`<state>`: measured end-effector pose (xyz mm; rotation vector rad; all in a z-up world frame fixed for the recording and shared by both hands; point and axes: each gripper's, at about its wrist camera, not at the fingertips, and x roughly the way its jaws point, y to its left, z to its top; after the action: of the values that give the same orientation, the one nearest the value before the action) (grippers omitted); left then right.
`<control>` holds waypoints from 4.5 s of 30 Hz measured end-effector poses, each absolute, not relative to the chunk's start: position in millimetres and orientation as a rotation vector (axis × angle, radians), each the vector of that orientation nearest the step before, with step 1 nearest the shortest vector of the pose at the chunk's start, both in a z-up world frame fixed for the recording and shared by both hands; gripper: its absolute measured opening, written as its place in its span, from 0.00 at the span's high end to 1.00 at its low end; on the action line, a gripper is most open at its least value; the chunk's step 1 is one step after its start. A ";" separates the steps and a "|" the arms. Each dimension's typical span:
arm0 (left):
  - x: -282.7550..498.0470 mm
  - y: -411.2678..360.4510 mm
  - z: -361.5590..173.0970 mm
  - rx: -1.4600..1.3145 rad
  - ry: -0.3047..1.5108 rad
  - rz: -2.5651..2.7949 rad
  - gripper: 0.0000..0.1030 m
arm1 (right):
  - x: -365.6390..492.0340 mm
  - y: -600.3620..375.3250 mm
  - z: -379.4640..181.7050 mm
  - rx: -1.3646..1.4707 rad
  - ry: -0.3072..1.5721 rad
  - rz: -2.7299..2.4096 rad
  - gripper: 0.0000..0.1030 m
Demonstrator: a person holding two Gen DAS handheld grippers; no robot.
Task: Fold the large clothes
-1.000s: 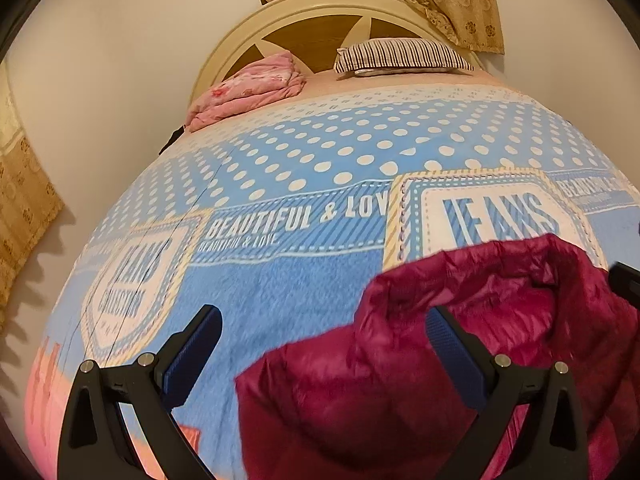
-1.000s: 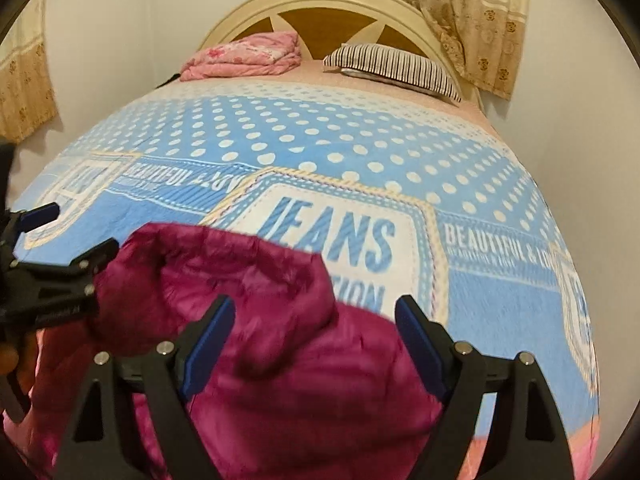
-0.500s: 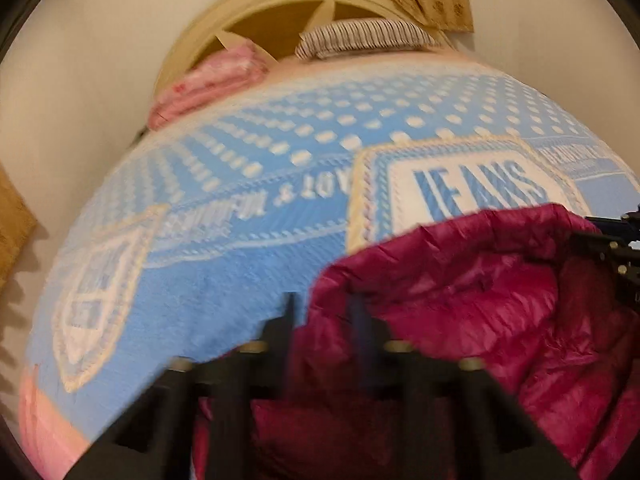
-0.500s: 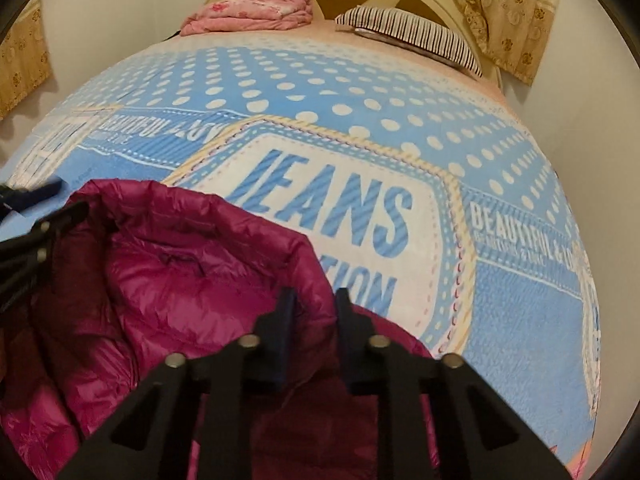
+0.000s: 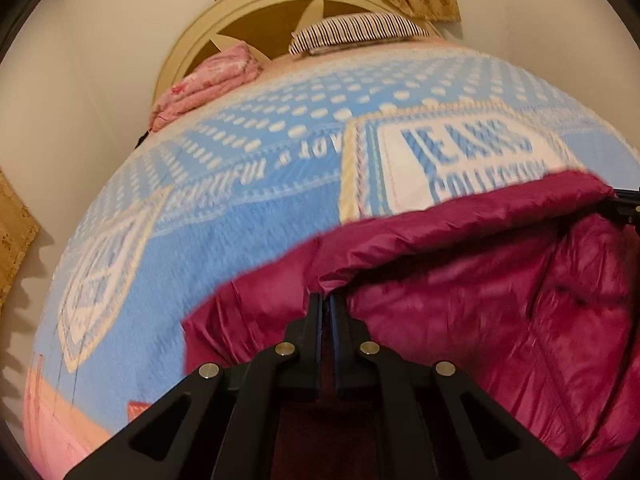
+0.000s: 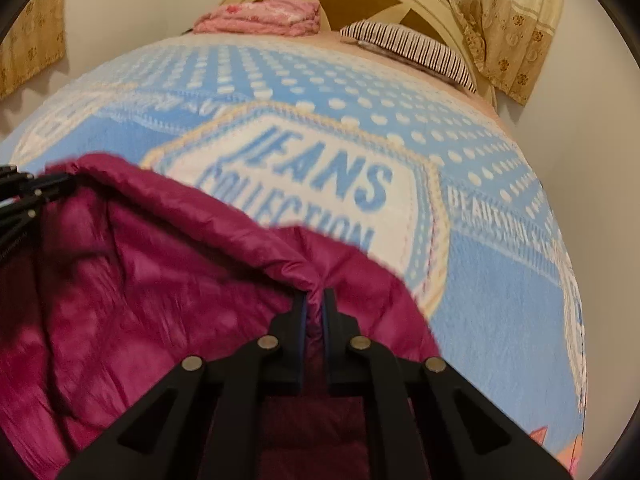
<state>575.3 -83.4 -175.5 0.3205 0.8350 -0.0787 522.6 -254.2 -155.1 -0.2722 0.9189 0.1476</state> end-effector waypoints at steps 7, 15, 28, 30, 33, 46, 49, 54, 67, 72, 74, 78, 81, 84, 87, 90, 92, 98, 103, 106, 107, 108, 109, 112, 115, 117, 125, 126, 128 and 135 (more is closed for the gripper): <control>563.8 -81.8 -167.2 0.277 0.831 -0.074 0.96 | 516.0 -259.4 -171.4 -0.292 0.926 0.130 0.94; 553.2 -49.9 -121.7 0.178 0.746 0.009 0.91 | 511.5 -263.8 -171.5 -0.285 0.912 0.141 0.93; 619.7 -83.7 -166.5 0.275 0.844 0.096 0.15 | 498.9 -282.2 -150.0 -0.212 0.911 0.120 0.61; 614.7 -79.5 -176.7 0.259 0.856 0.090 0.15 | 496.9 -290.2 -140.2 -0.174 0.892 0.095 0.53; 610.0 -73.5 -182.0 0.228 0.864 0.080 0.15 | 499.7 -295.1 -124.6 -0.142 0.841 0.027 0.49; 623.5 -102.5 -159.1 0.197 0.821 0.074 0.15 | 565.0 -226.0 -133.4 -0.036 0.853 0.054 0.44; 616.8 -100.3 -184.6 0.205 0.866 0.079 0.15 | 560.5 -220.0 -155.1 -0.066 0.892 0.051 0.44; 607.5 -102.5 -198.0 0.219 0.836 0.078 0.14 | 549.2 -219.5 -179.3 -0.103 0.898 0.055 0.44; 609.5 -102.1 -208.2 0.222 0.841 0.107 0.05 | 551.4 -222.3 -193.5 -0.080 0.886 0.049 0.36; 608.6 -101.5 -208.1 0.228 0.836 0.112 0.05 | 552.0 -219.1 -195.3 -0.099 0.887 0.031 0.34; 608.0 -101.6 -208.0 0.230 0.834 0.114 0.05 | 552.1 -219.9 -195.9 -0.096 0.887 0.032 0.34; 608.2 -102.2 -208.1 0.236 0.831 0.117 0.05 | 551.9 -220.2 -196.2 -0.100 0.889 0.030 0.34; 608.0 -103.3 -208.3 0.239 0.829 0.119 0.05 | 552.0 -219.5 -196.6 -0.107 0.890 0.028 0.34; 607.8 -103.4 -208.4 0.241 0.829 0.119 0.05 | 551.8 -219.3 -196.9 -0.109 0.891 0.026 0.34; 608.1 -103.6 -208.5 0.246 0.828 0.122 0.05 | 551.9 -219.1 -197.2 -0.112 0.891 0.026 0.33; 608.5 -104.2 -208.9 0.250 0.828 0.123 0.05 | 552.4 -219.0 -197.6 -0.115 0.892 0.024 0.33; 609.1 -103.9 -209.2 0.249 0.829 0.123 0.05 | 552.4 -218.7 -197.6 -0.117 0.893 0.024 0.33; 611.8 -109.2 -210.9 0.277 0.835 0.136 0.04 | 553.9 -217.9 -197.9 -0.127 0.899 0.021 0.33; 602.3 -96.3 -184.0 0.241 0.871 0.116 0.04 | 550.1 -225.8 -180.2 -0.155 0.927 0.022 0.25; 563.7 -74.6 -146.9 0.207 0.818 0.095 0.04 | 517.9 -238.4 -146.8 -0.149 0.831 0.013 0.15; 549.7 -67.5 -138.3 0.206 0.817 0.086 0.04 | 507.8 -242.6 -139.4 -0.148 0.811 0.012 0.14; 538.2 -62.9 -133.6 0.205 0.813 0.079 0.04 | 492.3 -249.1 -131.5 -0.139 0.796 0.015 0.13; 513.8 -51.3 -126.0 0.199 0.797 0.078 0.04 | 478.4 -255.5 -127.4 -0.122 0.796 0.025 0.13; 460.2 -27.3 -124.5 0.200 0.800 0.073 0.04 | 426.6 -278.0 -127.4 -0.055 0.830 0.052 0.12; 400.1 -6.4 -136.2 0.198 0.818 0.085 0.04 | 369.2 -291.8 -137.0 -0.050 0.865 0.051 0.12; 359.1 4.7 -148.9 0.197 0.832 0.107 0.04 | 334.0 -300.7 -144.6 -0.048 0.882 0.029 0.12; 259.7 21.9 -174.8 0.205 0.853 0.122 0.04 | 224.5 -326.2 -161.5 -0.025 0.915 -0.049 0.12; 248.3 24.0 -176.8 0.196 0.858 0.117 0.04 | 212.1 -326.7 -161.8 -0.021 0.914 -0.051 0.12; 235.1 26.2 -179.8 0.192 0.863 0.118 0.04 | 196.4 -326.7 -162.3 -0.013 0.914 -0.051 0.12; 172.5 30.1 -196.8 0.201 0.854 0.098 0.04 | 152.9 -326.8 -166.9 0.031 0.890 -0.063 0.12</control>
<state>172.5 30.1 -196.8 0.2009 0.8538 0.0985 152.9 -326.8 -166.9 0.0310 0.8904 -0.0634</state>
